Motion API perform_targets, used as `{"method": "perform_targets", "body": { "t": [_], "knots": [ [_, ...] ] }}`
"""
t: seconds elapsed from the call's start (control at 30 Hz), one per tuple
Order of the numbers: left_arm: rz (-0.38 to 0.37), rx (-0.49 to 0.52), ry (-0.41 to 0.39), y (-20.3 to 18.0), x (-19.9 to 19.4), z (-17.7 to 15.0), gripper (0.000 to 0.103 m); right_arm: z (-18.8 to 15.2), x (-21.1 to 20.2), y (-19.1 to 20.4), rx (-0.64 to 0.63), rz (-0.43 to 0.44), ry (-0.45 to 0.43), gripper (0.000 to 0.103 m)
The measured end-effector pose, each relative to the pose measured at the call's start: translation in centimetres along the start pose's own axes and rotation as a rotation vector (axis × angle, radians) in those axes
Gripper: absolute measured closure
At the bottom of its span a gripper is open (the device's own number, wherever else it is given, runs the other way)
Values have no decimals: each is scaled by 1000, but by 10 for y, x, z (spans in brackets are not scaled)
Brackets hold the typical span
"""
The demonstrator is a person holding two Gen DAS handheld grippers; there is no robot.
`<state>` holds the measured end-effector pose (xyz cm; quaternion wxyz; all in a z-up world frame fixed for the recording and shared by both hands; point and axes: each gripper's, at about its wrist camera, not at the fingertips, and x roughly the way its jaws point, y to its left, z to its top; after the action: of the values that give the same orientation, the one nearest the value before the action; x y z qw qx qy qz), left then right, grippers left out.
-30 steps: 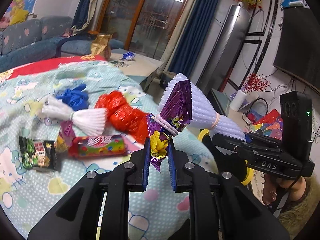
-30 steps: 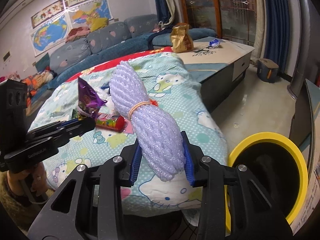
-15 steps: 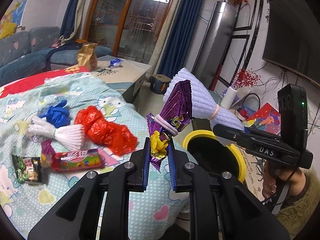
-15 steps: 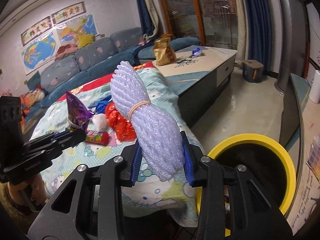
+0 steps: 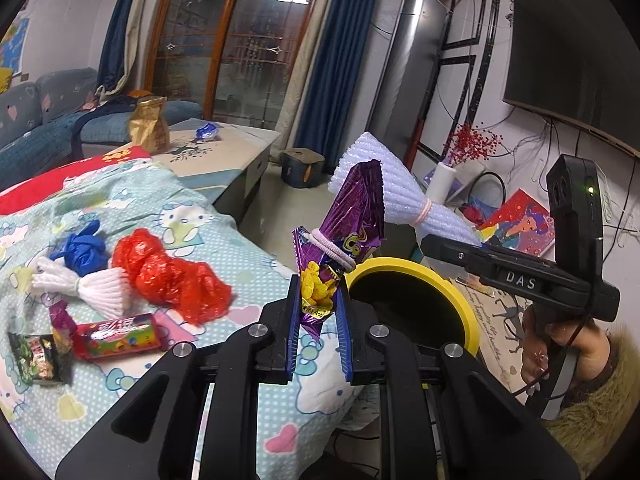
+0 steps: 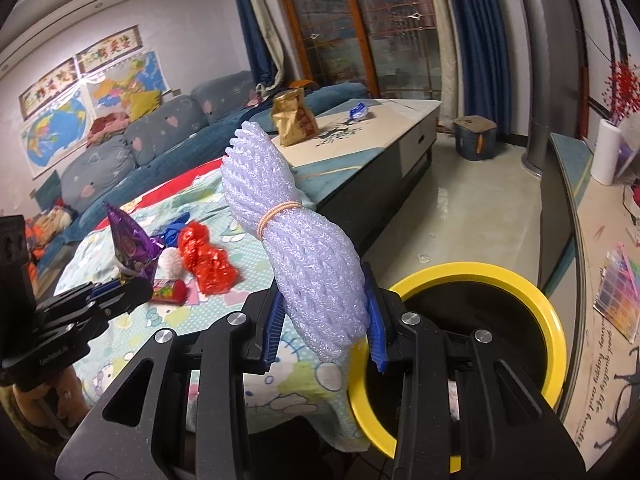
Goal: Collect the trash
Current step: 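Carry the purple wrapper and lavender foam net over the yellow bin with both tools, then open both tools to drop the wrapper and foam net into the bin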
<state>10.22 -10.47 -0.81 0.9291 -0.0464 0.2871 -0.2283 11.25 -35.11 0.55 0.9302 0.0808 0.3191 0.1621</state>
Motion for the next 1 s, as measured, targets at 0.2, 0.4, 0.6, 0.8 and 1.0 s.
{"method": "perform_targets", "body": {
  "t": [0.2, 0.4, 0.6, 0.8, 1.0],
  "knots": [
    [-20, 28, 9, -12, 9, 1, 87, -1, -3, -14, 40, -33, -11, 75],
    [-46, 67, 24, -30, 22, 0, 87, -3, -8, -29, 69, -77, -27, 74],
    [-72, 86, 49, -43, 39, -3, 87, -6, -9, -49, 116, -116, -28, 74],
    [-98, 94, 78, -55, 60, -4, 87, -12, -8, -67, 160, -153, -22, 74],
    [-121, 119, 100, -69, 78, -7, 87, -18, -6, -86, 210, -178, -15, 74]
  ]
}}
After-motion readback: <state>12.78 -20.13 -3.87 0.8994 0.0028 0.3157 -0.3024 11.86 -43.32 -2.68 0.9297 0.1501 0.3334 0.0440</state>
